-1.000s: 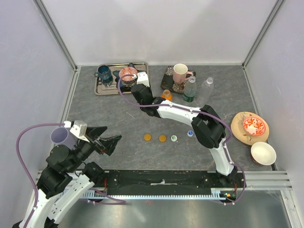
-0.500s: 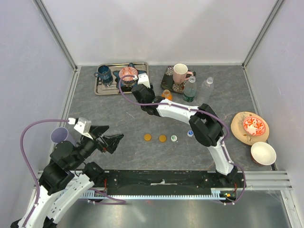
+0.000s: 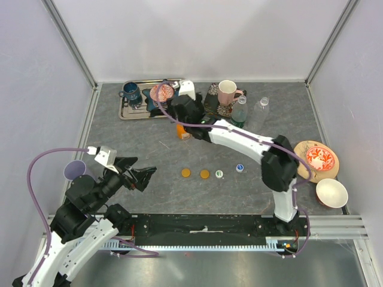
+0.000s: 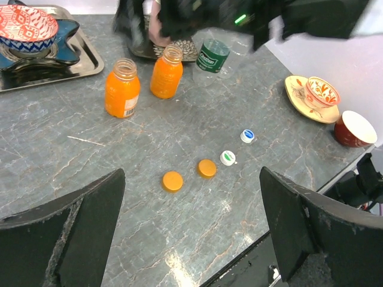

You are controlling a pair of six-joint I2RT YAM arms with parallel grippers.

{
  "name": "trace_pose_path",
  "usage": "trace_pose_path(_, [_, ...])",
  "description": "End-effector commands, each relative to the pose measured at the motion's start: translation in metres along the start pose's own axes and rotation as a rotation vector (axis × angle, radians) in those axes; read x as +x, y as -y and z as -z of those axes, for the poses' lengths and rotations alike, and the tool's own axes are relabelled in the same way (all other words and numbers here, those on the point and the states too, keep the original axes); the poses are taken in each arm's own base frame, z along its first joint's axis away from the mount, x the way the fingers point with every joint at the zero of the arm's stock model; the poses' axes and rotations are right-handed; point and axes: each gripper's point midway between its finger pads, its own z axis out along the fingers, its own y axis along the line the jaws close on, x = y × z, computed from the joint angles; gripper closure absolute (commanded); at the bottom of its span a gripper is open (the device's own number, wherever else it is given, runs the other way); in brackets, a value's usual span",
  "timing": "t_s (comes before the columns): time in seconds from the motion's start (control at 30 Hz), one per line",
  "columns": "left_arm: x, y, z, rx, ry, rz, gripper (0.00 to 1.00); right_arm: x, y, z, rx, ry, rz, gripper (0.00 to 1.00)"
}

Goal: Unscrew the bottle caps

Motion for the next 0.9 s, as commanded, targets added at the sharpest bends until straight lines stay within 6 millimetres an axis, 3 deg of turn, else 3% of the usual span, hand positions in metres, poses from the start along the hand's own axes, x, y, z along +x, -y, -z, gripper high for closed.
trace_pose_path(0.0, [-0.002,-0.012,-0.014,-0.078,0.013,0.037,0.01,-0.128,0.037,0.097,-0.057,0.233,-0.186,0.09])
trace_pose_path(0.03, [0.001,-0.014,-0.018,-0.093,0.0,0.052,0.01,-0.114,0.044,0.103,-0.061,0.213,-0.176,0.09])
trace_pose_path(0.07, [0.005,-0.017,-0.022,-0.111,-0.014,0.061,0.01,-0.111,0.049,0.114,-0.085,0.213,-0.19,0.09])
trace_pose_path(0.1, [0.009,-0.022,-0.026,-0.137,-0.028,0.068,0.01,-0.128,0.064,0.145,-0.115,0.264,-0.235,0.09])
trace_pose_path(0.13, [0.016,-0.024,-0.036,-0.16,-0.065,0.088,0.01,-0.098,0.071,0.147,-0.117,0.23,-0.215,0.09])
trace_pose_path(0.17, [0.019,-0.027,-0.04,-0.177,-0.079,0.098,0.01,-0.109,0.085,0.177,-0.163,0.278,-0.252,0.09])
trace_pose_path(0.2, [0.021,-0.03,-0.045,-0.202,-0.091,0.108,0.01,-0.077,0.09,0.177,-0.172,0.237,-0.23,0.09])
trace_pose_path(0.23, [0.025,-0.032,-0.054,-0.222,-0.115,0.126,0.01,-0.07,0.093,0.186,-0.196,0.236,-0.233,0.09])
trace_pose_path(0.27, [0.026,-0.033,-0.059,-0.23,-0.123,0.134,0.01,-0.073,0.1,0.209,-0.251,0.264,-0.252,0.09])
trace_pose_path(0.3, [0.027,-0.033,-0.064,-0.238,-0.126,0.147,0.01,-0.053,0.1,0.212,-0.272,0.231,-0.239,0.09])
trace_pose_path(0.37, [0.026,-0.031,-0.076,-0.24,-0.118,0.195,0.01,-0.043,0.109,0.231,-0.3,0.216,-0.246,0.09])
trace_pose_path(0.43, [0.028,-0.03,-0.082,-0.243,-0.11,0.234,0.01,-0.017,0.11,0.236,-0.314,0.157,-0.224,0.09])
trace_pose_path(0.6, [0.043,-0.037,-0.094,-0.269,-0.113,0.286,0.01,0.01,0.127,0.24,-0.273,0.123,-0.196,0.08])
trace_pose_path(0.8, [0.068,-0.053,-0.093,-0.373,-0.159,0.353,0.01,0.021,0.129,0.236,-0.261,0.109,-0.181,0.06])
trace_pose_path(0.87, [0.068,-0.059,-0.09,-0.415,-0.159,0.362,0.01,0.021,0.127,0.234,-0.262,0.11,-0.187,0.05])
